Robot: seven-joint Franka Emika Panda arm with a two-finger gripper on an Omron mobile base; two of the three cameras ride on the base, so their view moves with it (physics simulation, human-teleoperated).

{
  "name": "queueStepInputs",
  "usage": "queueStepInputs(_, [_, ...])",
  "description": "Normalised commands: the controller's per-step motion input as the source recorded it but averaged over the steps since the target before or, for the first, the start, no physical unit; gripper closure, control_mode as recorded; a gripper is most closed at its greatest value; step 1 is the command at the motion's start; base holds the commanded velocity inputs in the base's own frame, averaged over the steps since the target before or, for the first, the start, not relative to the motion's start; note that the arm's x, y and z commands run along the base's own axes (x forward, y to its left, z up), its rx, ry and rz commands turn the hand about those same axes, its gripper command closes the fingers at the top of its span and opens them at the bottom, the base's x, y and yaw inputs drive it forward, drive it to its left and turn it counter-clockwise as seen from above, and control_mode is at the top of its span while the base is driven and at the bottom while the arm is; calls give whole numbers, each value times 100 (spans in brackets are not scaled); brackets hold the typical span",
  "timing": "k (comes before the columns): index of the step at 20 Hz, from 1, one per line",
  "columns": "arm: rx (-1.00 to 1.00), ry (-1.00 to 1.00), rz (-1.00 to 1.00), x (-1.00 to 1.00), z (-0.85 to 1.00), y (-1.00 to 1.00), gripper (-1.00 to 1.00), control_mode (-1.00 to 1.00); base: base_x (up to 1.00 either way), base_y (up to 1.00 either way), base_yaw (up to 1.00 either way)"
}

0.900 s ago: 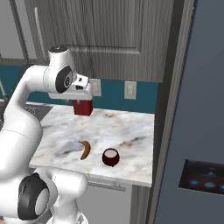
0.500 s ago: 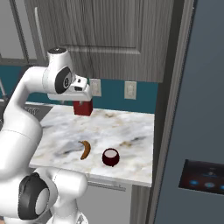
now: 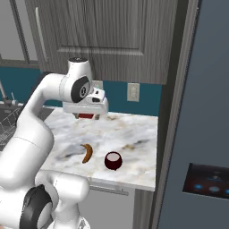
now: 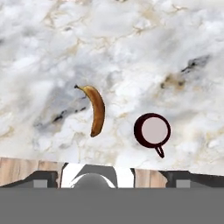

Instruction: Pick the mug from the counter and place it inside the microwave. Then close the microwave.

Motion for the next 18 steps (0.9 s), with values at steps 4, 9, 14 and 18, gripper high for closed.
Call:
queueStepInputs(4, [0,26,0,-3,-4,-83,-100,-100,0,0,0])
queueStepInputs(9, [0,32,0,2,-17,-59,-100,-100,0,0,0])
queueStepInputs(14, [0,22,0,1,-37,-40,-100,-100,0,0,0])
queueStepInputs(18, [0,3,0,0,-46,-24,-100,-100,0,0,0])
